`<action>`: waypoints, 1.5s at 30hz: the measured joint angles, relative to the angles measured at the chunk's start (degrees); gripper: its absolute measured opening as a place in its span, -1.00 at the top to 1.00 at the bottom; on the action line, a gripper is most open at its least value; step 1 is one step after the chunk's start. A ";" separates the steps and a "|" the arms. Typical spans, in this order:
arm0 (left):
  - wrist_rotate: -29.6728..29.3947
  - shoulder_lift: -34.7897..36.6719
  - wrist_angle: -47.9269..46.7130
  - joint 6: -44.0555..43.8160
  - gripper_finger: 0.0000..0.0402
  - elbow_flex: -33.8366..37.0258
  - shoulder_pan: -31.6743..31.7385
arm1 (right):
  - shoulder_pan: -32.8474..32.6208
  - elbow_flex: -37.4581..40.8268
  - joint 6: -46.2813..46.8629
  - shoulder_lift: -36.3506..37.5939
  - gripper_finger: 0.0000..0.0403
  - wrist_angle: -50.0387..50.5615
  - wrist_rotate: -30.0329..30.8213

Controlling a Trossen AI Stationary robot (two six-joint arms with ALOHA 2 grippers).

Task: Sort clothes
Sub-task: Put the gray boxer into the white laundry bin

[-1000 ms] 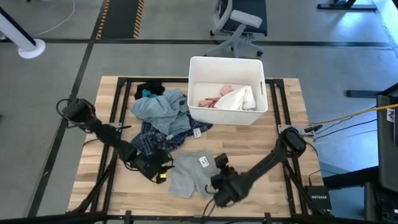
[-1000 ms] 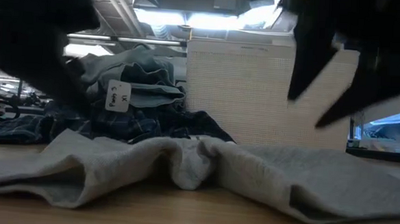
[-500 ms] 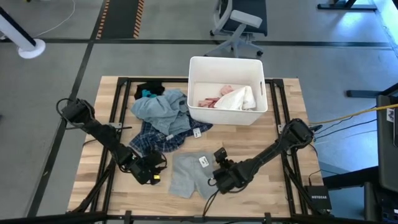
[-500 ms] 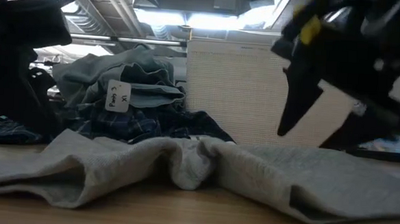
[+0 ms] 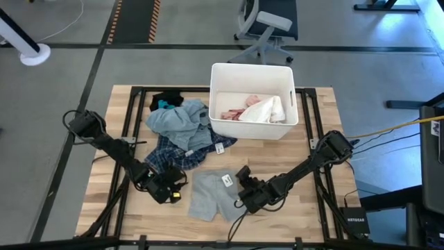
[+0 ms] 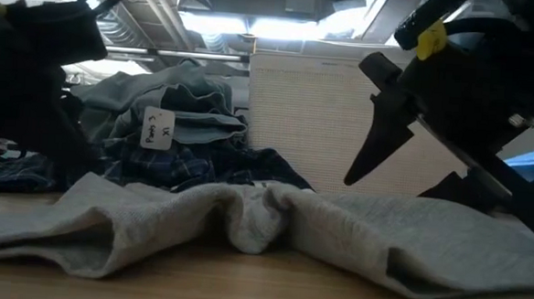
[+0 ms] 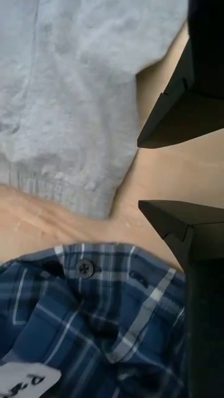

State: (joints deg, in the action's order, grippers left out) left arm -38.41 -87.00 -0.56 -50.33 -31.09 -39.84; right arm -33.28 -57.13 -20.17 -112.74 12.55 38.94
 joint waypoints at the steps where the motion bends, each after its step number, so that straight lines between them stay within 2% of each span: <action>1: -0.03 0.00 0.02 0.05 0.30 0.00 0.26 | 0.00 0.01 -1.99 -0.04 -0.17 -0.44 -0.04; 8: -0.01 0.00 0.09 1.27 0.30 0.00 1.01 | 0.50 0.08 -16.30 -0.19 -0.17 -4.29 -0.81; 15: -0.01 0.00 0.03 1.27 0.30 0.00 1.01 | 3.04 0.05 -20.01 -0.25 -0.17 -7.19 -4.62; 18: -0.01 0.00 0.02 1.27 0.30 0.00 1.01 | 3.37 0.10 -21.91 -0.35 -0.09 -8.96 -4.58; 20: 0.00 0.00 0.00 1.27 0.30 0.00 1.01 | 3.37 0.05 -22.24 -0.36 0.05 -9.24 -4.59; 28: 0.00 -0.02 0.02 1.27 0.30 0.00 0.99 | 3.37 0.04 -18.39 0.32 0.90 -9.10 -5.95; 30: -0.01 -0.02 0.17 1.27 0.30 0.00 0.99 | 3.41 0.25 -16.86 1.20 0.93 -8.51 -7.26; 34: 0.01 -0.04 1.84 1.27 0.30 0.00 0.99 | 4.03 0.31 -11.35 5.10 0.84 -8.03 -10.59; 39: 0.02 -0.07 5.11 1.29 0.30 0.00 0.99 | 6.61 -0.45 -3.98 9.22 0.94 -7.26 -17.03; 45: 0.02 -0.17 7.48 2.44 0.30 -0.01 1.08 | 10.07 -4.77 -1.36 10.13 0.89 -8.13 -21.59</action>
State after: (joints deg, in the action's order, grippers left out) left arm -38.39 -87.17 6.92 -47.89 -31.10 -38.76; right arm -23.21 -61.91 -21.54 -102.60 4.42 17.34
